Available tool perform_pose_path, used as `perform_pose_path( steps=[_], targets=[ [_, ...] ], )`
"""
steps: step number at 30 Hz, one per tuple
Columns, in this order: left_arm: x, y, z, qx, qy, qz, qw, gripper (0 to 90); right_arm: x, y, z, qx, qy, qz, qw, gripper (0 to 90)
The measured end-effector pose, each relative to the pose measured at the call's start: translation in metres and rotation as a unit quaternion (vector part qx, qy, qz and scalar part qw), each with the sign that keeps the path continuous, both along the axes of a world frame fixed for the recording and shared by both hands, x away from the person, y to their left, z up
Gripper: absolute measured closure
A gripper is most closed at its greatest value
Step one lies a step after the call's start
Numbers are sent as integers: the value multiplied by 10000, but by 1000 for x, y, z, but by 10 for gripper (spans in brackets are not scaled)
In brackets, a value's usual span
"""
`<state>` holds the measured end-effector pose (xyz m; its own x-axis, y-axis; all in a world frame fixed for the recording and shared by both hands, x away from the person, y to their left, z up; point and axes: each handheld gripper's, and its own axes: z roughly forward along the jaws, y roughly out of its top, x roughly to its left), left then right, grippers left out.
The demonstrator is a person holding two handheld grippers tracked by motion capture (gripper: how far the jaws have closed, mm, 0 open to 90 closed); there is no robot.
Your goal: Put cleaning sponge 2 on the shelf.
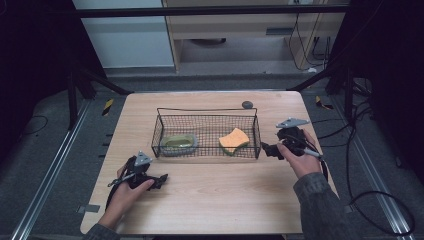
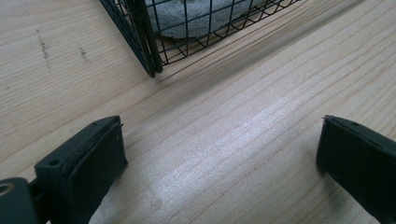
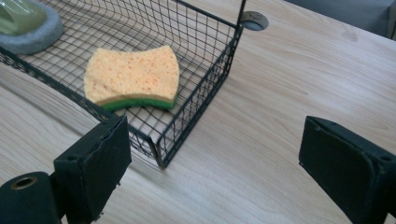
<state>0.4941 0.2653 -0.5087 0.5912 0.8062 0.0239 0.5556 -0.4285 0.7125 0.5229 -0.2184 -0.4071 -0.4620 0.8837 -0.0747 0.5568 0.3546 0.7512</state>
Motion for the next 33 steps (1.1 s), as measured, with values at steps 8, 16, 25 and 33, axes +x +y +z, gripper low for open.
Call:
perform_pose_path(
  steps=[8,16,25,33],
  targets=[
    [0,0,0,-2,-2,4,10000,0,-21,-12,-30,149,-13,-82,9999,98],
    [0,0,0,-4,-1,9,10000,0,-21,-21,-66,391,264,-316,9984,132],
    [0,0,0,-2,-1,7,10000,0,-3,-26,-91,398,395,-654,9963,129],
    [0,0,0,-3,-1,8,10000,0,6,-27,-100,527,392,-813,9945,115]
  ],
)
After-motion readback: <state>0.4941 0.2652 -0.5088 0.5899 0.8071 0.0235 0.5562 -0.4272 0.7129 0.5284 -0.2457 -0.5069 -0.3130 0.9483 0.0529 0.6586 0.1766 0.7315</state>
